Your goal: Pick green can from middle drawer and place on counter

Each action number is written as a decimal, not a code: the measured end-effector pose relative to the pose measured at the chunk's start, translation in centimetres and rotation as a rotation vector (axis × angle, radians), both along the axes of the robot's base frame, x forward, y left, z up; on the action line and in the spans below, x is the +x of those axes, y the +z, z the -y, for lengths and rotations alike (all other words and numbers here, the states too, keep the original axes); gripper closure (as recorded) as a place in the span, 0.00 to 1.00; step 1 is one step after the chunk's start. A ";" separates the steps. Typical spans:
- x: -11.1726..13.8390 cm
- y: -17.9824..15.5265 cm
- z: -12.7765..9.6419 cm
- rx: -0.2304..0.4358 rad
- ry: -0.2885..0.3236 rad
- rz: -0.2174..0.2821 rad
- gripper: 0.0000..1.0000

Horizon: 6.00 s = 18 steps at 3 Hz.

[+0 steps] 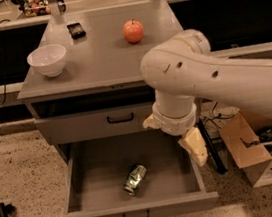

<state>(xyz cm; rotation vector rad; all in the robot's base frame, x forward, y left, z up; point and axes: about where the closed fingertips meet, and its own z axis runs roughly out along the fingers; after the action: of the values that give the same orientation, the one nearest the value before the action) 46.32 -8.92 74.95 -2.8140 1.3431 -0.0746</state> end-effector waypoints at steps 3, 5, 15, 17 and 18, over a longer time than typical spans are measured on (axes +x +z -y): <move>3.2 -4.7 -3.5 0.085 0.152 0.102 0.00; 4.3 -11.5 -8.5 0.223 0.299 0.173 0.00; 9.6 -37.9 -12.0 0.063 0.305 0.031 0.00; 10.1 -38.5 -13.0 0.069 0.331 0.036 0.41; 9.6 -36.0 -13.7 0.172 0.354 0.088 0.72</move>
Offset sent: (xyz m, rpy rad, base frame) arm 0.0178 0.0186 -0.0417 0.0495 -0.0532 0.1099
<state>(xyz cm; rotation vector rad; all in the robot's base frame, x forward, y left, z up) 55.89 4.76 38.97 -2.8121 0.7776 -0.0713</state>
